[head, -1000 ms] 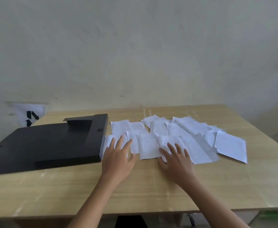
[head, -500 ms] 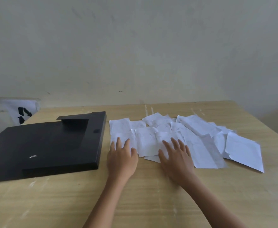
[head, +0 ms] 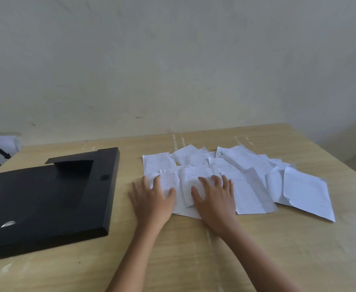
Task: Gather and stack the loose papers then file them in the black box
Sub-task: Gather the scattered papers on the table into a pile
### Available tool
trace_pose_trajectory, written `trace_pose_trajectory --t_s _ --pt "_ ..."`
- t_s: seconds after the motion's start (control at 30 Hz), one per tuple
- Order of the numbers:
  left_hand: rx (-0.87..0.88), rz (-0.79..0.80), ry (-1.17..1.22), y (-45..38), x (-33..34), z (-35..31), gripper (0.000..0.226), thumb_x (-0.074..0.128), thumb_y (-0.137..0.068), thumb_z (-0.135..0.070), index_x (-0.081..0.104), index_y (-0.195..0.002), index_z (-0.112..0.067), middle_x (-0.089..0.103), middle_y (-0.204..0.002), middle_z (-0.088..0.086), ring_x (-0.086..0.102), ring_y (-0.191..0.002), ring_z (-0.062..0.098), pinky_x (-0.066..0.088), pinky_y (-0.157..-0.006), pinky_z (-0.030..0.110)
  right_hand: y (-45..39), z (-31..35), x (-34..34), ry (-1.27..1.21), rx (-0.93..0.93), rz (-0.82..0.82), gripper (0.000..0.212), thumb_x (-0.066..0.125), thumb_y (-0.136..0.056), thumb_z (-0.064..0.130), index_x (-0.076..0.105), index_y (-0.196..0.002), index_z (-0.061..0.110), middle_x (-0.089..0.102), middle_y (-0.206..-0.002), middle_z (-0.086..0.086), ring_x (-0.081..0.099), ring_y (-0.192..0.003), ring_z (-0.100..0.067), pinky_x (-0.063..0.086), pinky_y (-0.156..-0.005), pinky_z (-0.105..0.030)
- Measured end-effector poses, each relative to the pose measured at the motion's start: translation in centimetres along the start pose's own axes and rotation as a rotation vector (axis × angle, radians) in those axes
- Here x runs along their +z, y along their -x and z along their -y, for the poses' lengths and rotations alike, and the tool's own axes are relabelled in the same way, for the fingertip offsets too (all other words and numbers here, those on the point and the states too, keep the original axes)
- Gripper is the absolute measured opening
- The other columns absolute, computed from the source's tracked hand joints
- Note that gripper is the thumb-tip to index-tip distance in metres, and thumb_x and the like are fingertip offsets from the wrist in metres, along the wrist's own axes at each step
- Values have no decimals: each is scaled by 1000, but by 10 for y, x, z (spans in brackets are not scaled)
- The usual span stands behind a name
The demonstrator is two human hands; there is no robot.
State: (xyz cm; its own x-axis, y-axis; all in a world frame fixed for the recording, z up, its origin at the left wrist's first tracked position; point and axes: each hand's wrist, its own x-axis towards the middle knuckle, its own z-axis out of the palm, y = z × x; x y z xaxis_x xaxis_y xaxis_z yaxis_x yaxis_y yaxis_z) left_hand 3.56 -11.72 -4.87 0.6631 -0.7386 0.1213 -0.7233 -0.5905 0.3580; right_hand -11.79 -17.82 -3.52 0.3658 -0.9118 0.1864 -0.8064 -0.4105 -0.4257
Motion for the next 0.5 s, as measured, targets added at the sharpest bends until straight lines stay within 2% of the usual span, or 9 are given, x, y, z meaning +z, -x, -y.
trace_pose_trajectory --t_s 0.07,0.13,0.27,0.33,0.4,0.5 --pt "-5 -64 26 -8 0 4 68 51 -90 -62 45 -148 -28 37 -158 10 26 -147 39 22 -120 51 -6 -4 0 -36 12 -44 54 38 -97 50 46 -143 23 41 -151 -7 17 -150 -29 2 -125 -42" --pt "-42 -66 46 -20 -1 9 73 51 -89 -63 42 -150 -25 36 -159 10 24 -148 39 23 -121 49 -14 -10 1 -52 21 -62 55 42 -96 48 47 -142 19 45 -149 -7 18 -150 -27 1 -125 -40" --pt "-46 69 -23 -34 2 -9 79 35 -93 -70 24 -159 -27 13 -170 7 -1 -155 42 -2 -122 61 -28 -12 6 -6 2 -43 60 46 -93 53 48 -140 16 51 -141 -5 21 -150 -27 -2 -124 -40" --pt "18 98 -38 -33 8 -20 78 27 -95 -71 18 -160 -29 7 -171 0 -6 -156 39 -6 -119 63 -33 -8 9 -33 5 -61 63 46 -92 56 47 -142 17 53 -140 -3 24 -149 -25 -3 -124 -39" --pt "51 54 19 -31 12 -20 76 28 -97 -68 18 -161 -28 12 -171 -5 -1 -157 36 -4 -121 61 -35 -6 8 -88 11 -104 62 44 -95 53 45 -144 17 53 -142 -2 26 -148 -22 -1 -124 -38" --pt "-41 -29 115 -34 6 -11 79 37 -98 -62 19 -161 -19 16 -170 2 3 -156 39 6 -125 54 -33 -17 1 -147 33 -90 55 40 -100 42 41 -147 14 49 -149 -1 24 -149 -17 -2 -124 -33"
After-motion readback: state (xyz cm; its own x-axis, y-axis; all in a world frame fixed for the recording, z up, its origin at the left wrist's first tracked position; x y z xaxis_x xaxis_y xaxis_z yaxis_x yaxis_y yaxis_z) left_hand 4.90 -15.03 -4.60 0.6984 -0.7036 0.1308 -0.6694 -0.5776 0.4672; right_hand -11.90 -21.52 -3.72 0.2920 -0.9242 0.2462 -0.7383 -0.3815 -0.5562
